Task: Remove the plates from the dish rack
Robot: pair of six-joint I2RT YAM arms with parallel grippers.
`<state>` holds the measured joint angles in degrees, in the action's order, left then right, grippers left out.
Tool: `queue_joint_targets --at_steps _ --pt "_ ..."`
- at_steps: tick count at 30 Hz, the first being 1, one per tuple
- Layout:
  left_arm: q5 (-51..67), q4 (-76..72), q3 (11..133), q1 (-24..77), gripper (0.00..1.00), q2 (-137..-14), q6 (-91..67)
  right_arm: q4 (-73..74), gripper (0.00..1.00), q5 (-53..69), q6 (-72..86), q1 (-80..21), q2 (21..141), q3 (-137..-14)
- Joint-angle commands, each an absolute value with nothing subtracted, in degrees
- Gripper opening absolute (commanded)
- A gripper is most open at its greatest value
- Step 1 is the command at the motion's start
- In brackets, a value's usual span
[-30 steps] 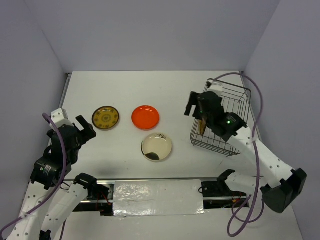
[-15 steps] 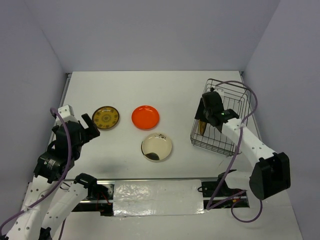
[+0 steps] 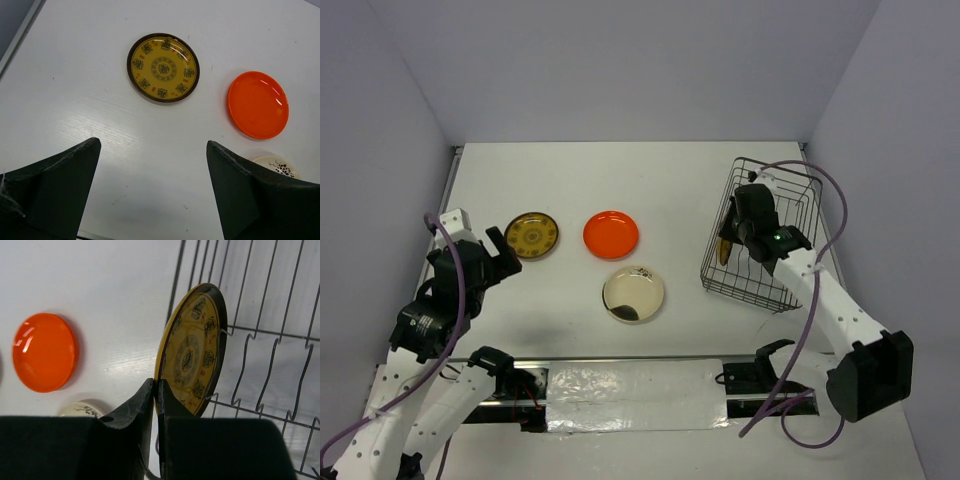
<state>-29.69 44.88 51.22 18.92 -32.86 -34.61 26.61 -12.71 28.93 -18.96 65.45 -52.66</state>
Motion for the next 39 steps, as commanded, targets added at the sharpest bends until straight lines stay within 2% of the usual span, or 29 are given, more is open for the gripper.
queue_joint_targets --at_steps 1,8,12,16,17,19,20,22,23,24,27,30,35,38,39 --pt "-29.1 42.0 51.2 19.1 0.99 -33.2 -33.4 27.1 0.10 -13.6 28.1 -18.8 61.0 -58.2" --pt "-27.0 41.7 52.4 19.1 1.00 -36.0 -32.2 31.8 0.00 -8.3 21.6 -19.4 57.4 -67.1" --pt "-26.4 42.8 54.5 19.0 0.99 -37.2 -32.4 34.8 0.00 -5.5 19.5 -20.5 57.0 -70.7" --pt "-20.1 41.3 59.7 19.0 1.00 -37.9 -34.7 33.7 0.00 3.0 12.0 -26.2 56.9 -71.3" --pt "-15.9 40.6 61.0 19.0 0.99 -38.7 -36.2 34.4 0.00 3.5 9.6 -32.0 57.6 -72.6" --pt "-10.1 40.1 65.7 19.0 0.99 -41.3 -39.3 37.7 0.00 -0.5 2.2 -39.8 60.3 -73.8" --pt "-8.5 40.4 67.6 19.0 0.99 -42.3 -40.8 38.6 0.00 -3.4 -0.1 -47.9 61.1 -73.8" --pt "-6.0 42.4 72.0 18.9 1.00 -45.2 -46.4 40.0 0.00 -13.6 -6.2 -55.7 63.1 -72.5" --pt "-4.1 43.1 73.0 19.0 1.00 -46.0 -48.9 39.6 0.00 -17.8 -7.5 -62.9 63.5 -70.2" --pt "-2.7 43.9 73.6 19.0 0.99 -46.7 -51.0 37.0 0.00 -27.2 -8.6 -66.2 63.8 -68.8" --pt "6.8 42.0 70.9 19.0 1.00 -48.0 -56.9 33.9 0.00 -36.7 -12.8 -76.9 66.5 -65.9" --pt "15.5 35.8 63.4 19.0 0.99 -48.3 -61.0 26.3 0.00 -44.8 -17.7 -83.4 70.5 -65.2" --pt "15.4 33.8 55.6 19.1 0.99 -48.0 -61.4 22.1 0.00 -45.4 -23.7 -86.4 79.5 -71.3" --pt "15.8 31.5 51.7 19.1 0.93 -47.1 -62.2 20.8 0.00 -46.0 -26.8 -87.3 85.9 -77.0" --pt "15.9 30.7 50.9 19.1 0.82 -47.3 -61.8 20.5 0.00 -46.1 -28.2 -87.4 88.7 -78.5"
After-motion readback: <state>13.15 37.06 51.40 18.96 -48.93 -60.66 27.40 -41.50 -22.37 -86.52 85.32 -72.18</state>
